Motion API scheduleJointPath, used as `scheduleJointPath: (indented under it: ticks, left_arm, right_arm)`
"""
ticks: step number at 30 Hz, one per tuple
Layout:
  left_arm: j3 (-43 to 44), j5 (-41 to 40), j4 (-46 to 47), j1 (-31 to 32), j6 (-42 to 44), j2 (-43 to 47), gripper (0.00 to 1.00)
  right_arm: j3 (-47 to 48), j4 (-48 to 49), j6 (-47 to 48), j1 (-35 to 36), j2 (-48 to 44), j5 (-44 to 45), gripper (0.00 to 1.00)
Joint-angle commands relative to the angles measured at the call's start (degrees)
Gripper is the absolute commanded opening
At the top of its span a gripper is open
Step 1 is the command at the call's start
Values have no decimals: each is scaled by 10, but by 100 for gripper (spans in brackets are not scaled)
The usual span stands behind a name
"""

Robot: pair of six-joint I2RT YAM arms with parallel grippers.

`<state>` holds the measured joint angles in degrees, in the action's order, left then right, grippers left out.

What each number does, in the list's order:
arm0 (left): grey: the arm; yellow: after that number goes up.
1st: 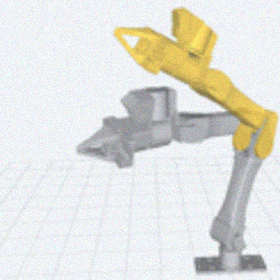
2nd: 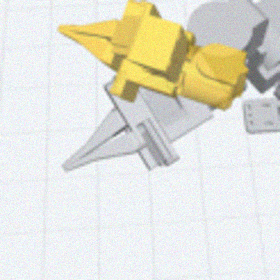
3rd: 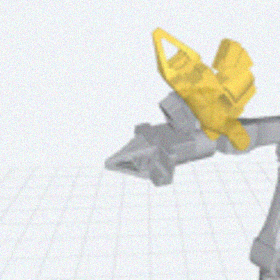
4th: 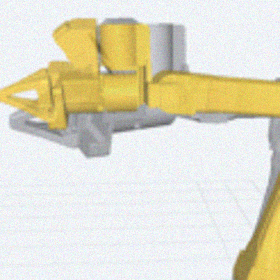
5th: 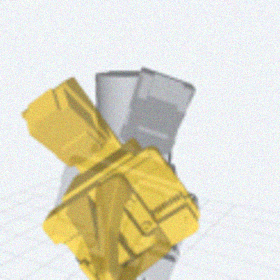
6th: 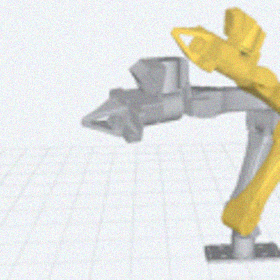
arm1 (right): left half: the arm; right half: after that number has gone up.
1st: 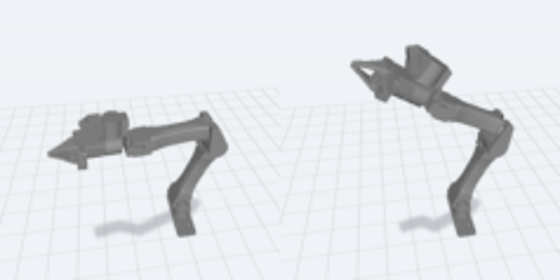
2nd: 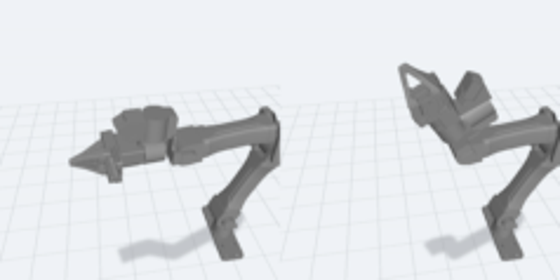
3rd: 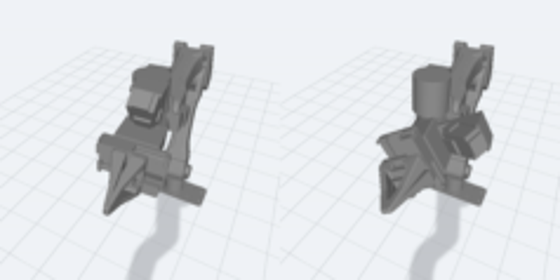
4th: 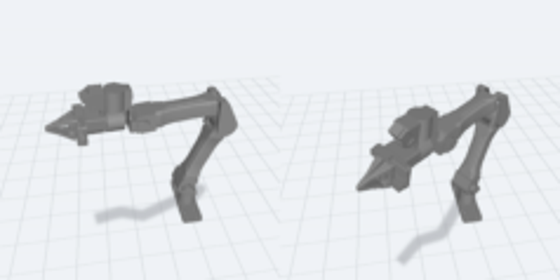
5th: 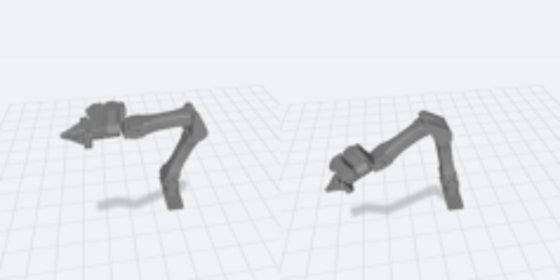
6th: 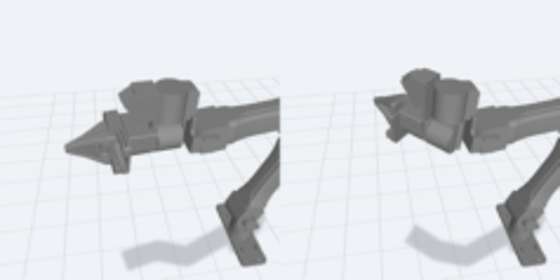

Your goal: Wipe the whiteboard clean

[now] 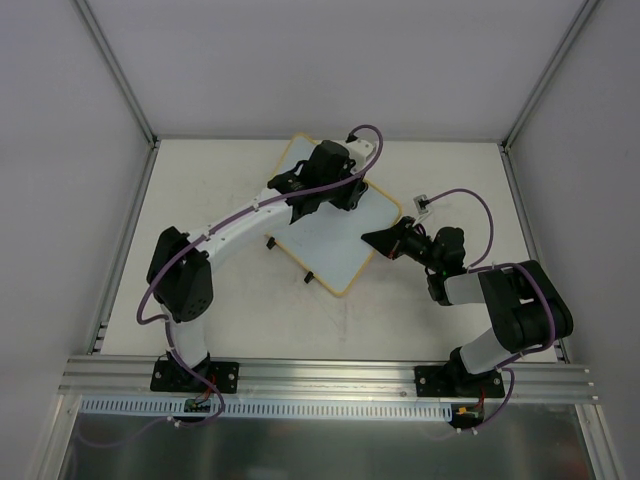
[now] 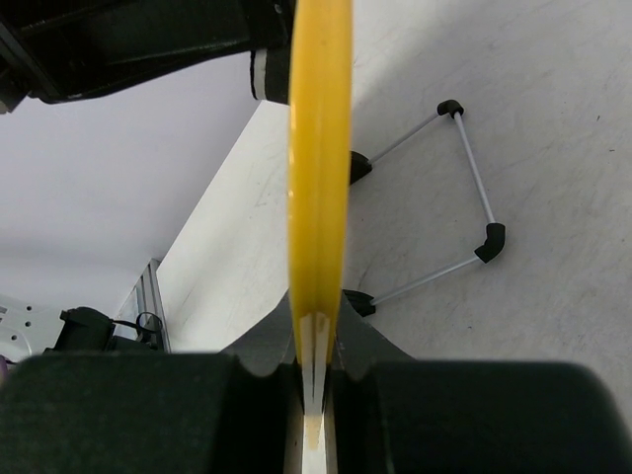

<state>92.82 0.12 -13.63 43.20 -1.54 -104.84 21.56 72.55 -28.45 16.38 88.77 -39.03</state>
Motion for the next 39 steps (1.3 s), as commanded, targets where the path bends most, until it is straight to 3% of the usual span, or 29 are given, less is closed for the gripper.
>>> scheduleJointPath:
  ticks: [1, 9, 15, 24, 31, 39]
  left_arm:
    - [32, -13, -25, 10, 30, -13, 0]
    - [4, -78, -57, 19, 31, -12, 0]
    - [-57, -38, -63, 31, 46, 18, 0]
    - [-132, -45, -71, 48, 81, 56, 0]
    - [-36, -53, -84, 36, 82, 18, 0]
    - [140, -56, -152, 35, 92, -71, 0]
  right_arm:
    - [21, 80, 26, 10, -11, -33, 0]
    - [19, 80, 25, 10, -16, -33, 0]
    - [19, 80, 26, 10, -16, -33, 0]
    - [19, 80, 26, 10, -14, -34, 0]
    - [17, 80, 27, 10, -15, -35, 0]
    - [18, 81, 25, 10, -15, -38, 0]
